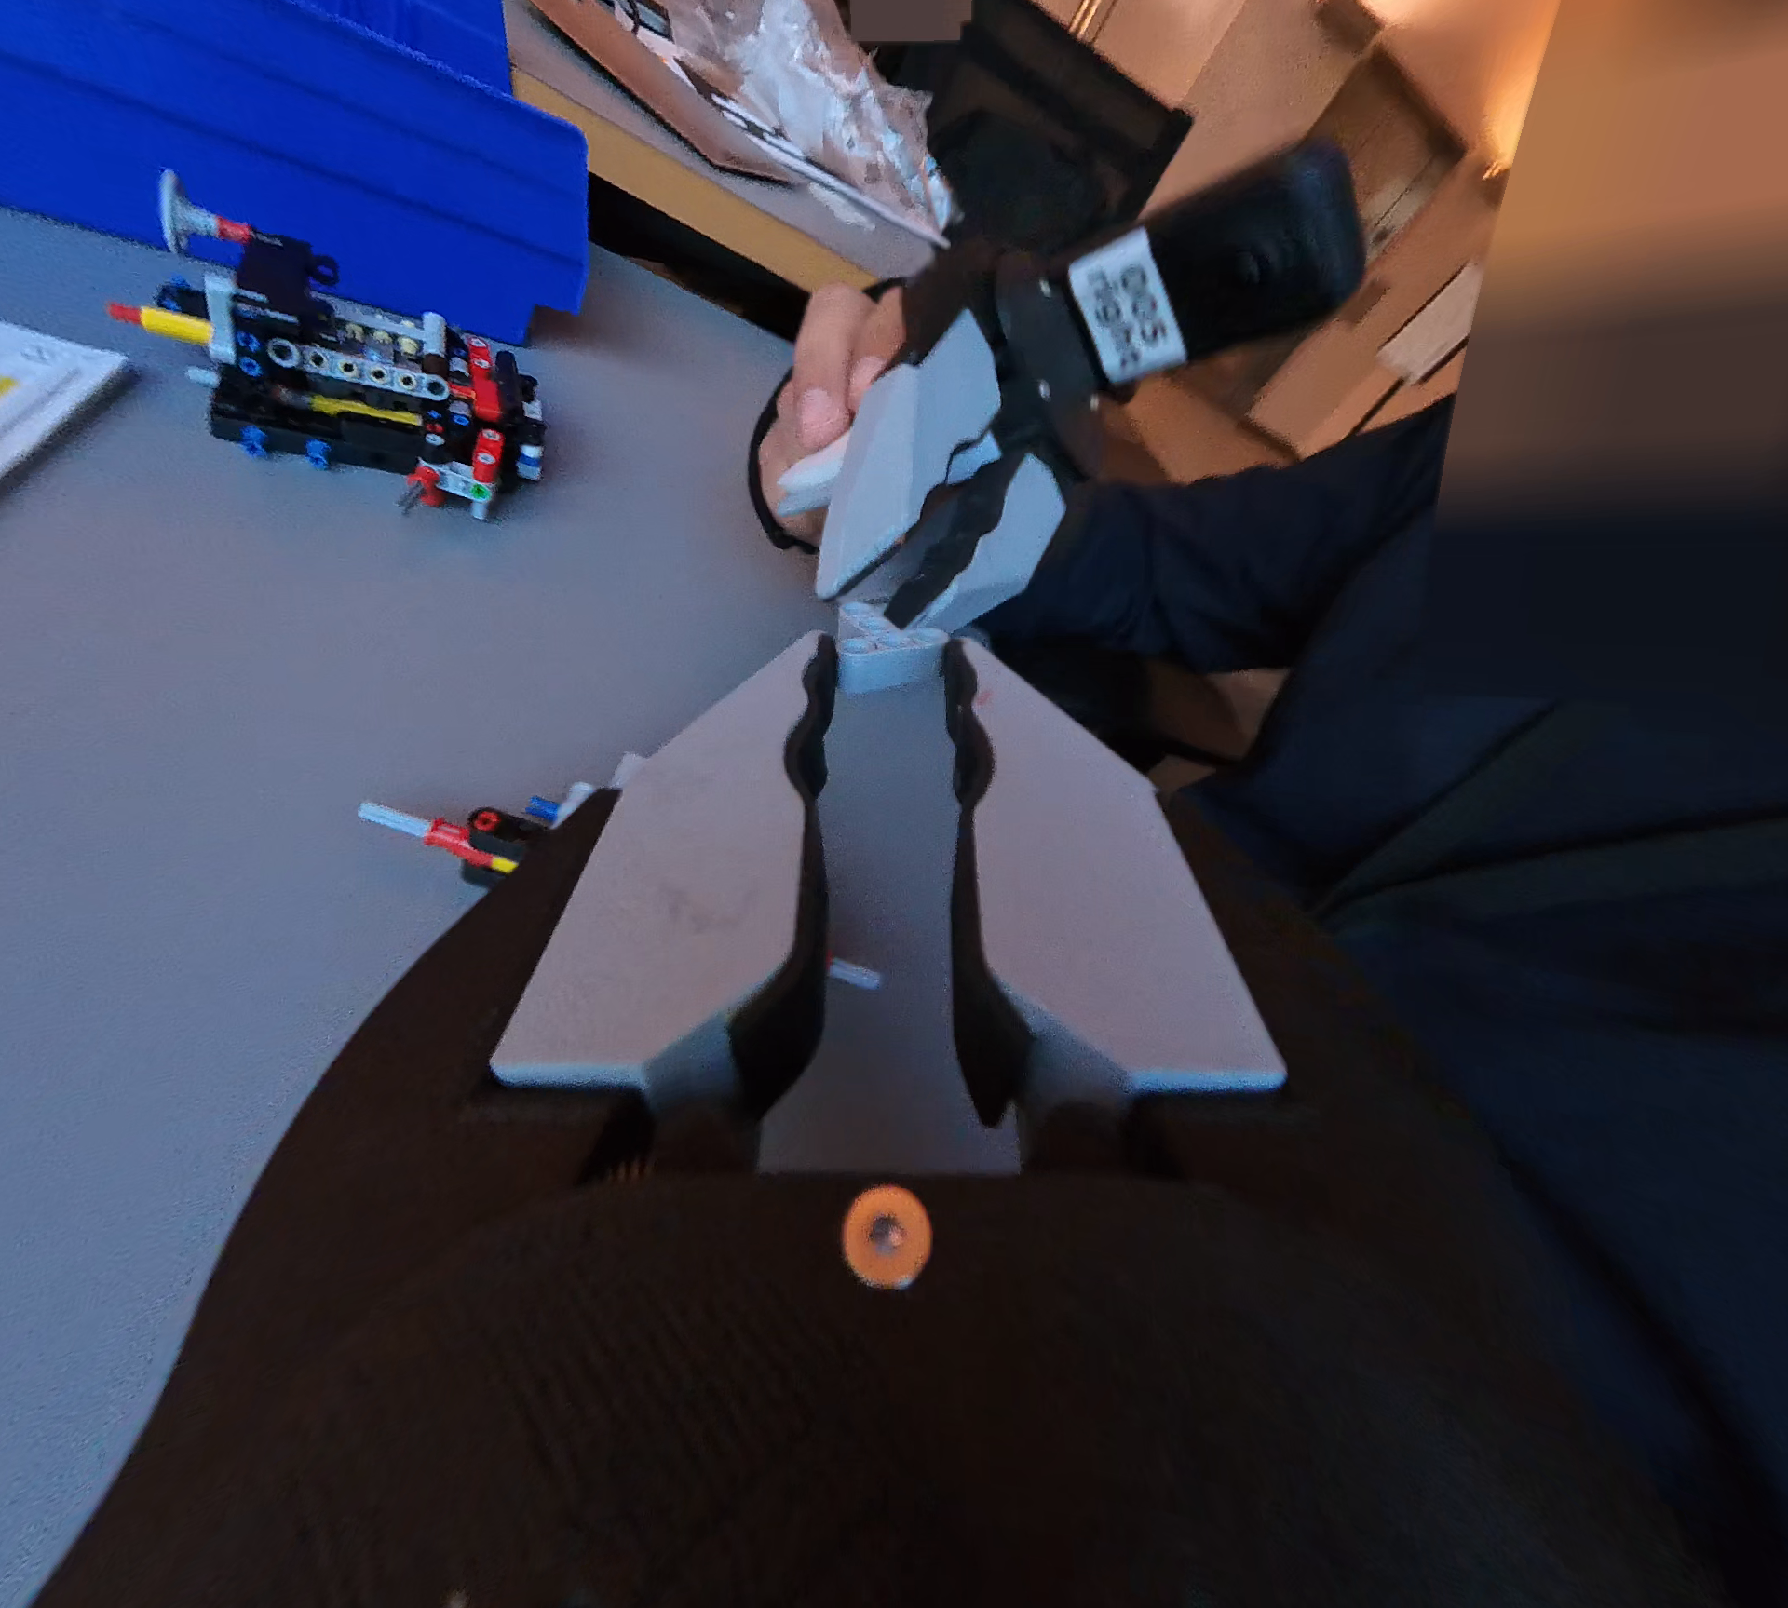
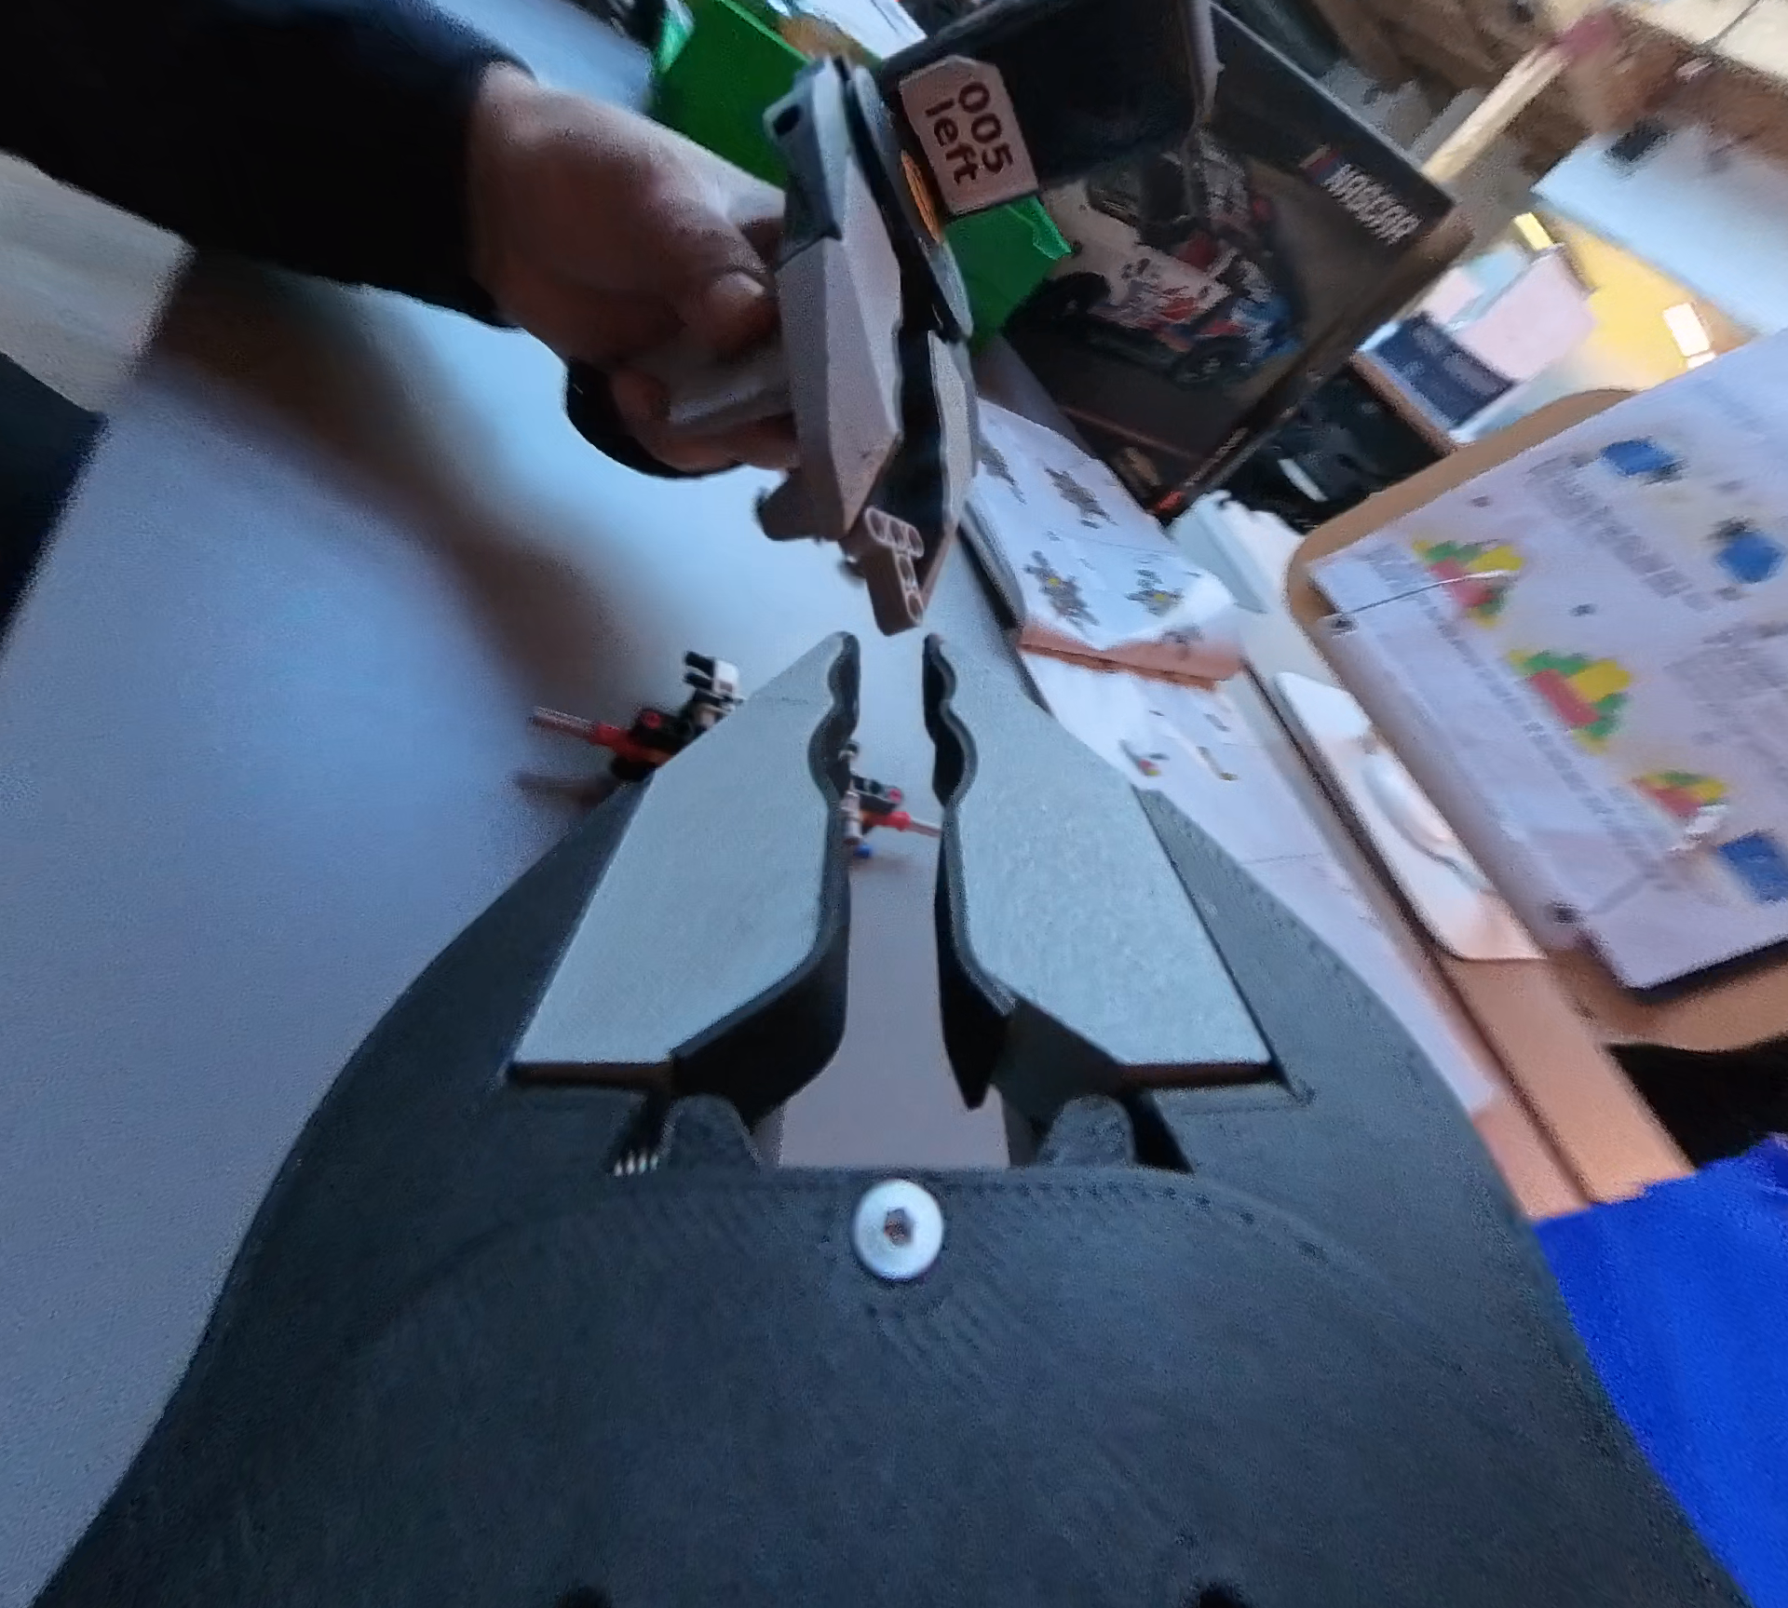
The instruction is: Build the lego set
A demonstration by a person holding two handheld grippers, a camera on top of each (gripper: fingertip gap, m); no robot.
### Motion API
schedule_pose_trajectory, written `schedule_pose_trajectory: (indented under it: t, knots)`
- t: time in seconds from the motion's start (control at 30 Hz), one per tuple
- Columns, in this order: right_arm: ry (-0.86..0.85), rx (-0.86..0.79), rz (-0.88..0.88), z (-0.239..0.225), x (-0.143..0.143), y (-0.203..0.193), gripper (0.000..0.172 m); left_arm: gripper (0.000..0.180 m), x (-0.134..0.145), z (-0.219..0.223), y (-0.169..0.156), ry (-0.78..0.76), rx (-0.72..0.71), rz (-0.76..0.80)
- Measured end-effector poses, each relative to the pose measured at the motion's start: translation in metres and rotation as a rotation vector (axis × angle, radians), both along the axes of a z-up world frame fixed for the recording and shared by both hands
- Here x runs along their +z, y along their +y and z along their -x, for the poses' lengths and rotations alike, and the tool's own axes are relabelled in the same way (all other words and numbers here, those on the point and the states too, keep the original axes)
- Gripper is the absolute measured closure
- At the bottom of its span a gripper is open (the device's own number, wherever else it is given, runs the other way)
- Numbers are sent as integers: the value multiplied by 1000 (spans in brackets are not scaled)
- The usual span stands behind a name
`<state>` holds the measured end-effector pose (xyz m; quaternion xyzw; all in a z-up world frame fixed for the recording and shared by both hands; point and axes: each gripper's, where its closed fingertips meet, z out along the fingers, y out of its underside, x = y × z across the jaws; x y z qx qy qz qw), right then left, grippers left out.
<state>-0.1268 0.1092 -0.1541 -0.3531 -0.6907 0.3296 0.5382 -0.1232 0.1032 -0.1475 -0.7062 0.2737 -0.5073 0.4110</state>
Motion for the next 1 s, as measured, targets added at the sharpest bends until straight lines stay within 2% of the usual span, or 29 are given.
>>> schedule_pose_trajectory:
  t: [0.1,0.17,0.4,0.53,0.73,0.93,1.0]
  knots:
    - [18,-78,-160,3,-1,2,161,160,2,-1,1,-95,-18,89]
    - [32,-108,-230,4,1,2,161,160,-1,-4,2,-100,-25,115]
    - [27,-136,-309,4,-1,2,166,160,-3,-12,4,-77,-23,126]
    - [34,-209,-399,3,2,11,166,152,-6,-6,12,-6,59,115]
    - [1,-258,-537,7,-6,11,166,154,-8,-5,15,126,134,47]
    - [19,-246,-498,6,-3,9,166,158,-7,-6,14,188,139,-13]
    - [17,-193,-421,6,-5,4,165,158,-8,-6,10,221,114,-37]
